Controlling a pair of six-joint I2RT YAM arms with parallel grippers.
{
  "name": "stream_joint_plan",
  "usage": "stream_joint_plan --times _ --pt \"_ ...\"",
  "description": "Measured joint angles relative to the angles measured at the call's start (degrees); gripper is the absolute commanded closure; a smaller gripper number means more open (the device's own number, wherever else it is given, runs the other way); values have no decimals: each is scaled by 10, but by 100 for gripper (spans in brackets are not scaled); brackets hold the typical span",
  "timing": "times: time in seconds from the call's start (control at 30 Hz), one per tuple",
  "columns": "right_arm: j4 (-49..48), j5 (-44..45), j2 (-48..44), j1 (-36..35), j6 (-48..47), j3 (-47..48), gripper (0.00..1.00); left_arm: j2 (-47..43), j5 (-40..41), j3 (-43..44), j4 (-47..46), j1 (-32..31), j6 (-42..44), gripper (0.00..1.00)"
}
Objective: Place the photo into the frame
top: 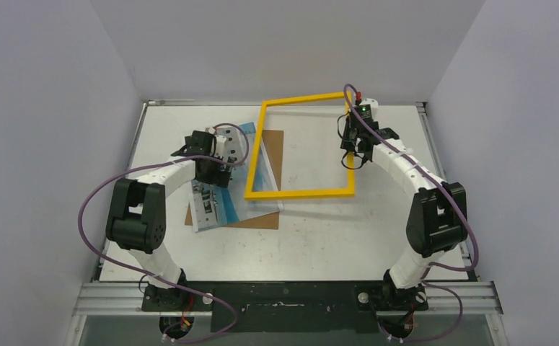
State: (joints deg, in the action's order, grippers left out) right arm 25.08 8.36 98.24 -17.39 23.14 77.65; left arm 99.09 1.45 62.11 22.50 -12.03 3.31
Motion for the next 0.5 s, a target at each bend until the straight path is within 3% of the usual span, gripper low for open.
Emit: stream_joint_plan --times 0.2,0.5 --pt "56 26 -52 25 -3 8 95 0 -2 21 7 -25 -1 7" --pt "140 94 -128 50 -25 28 95 62 6 151 5 -115 -11 8"
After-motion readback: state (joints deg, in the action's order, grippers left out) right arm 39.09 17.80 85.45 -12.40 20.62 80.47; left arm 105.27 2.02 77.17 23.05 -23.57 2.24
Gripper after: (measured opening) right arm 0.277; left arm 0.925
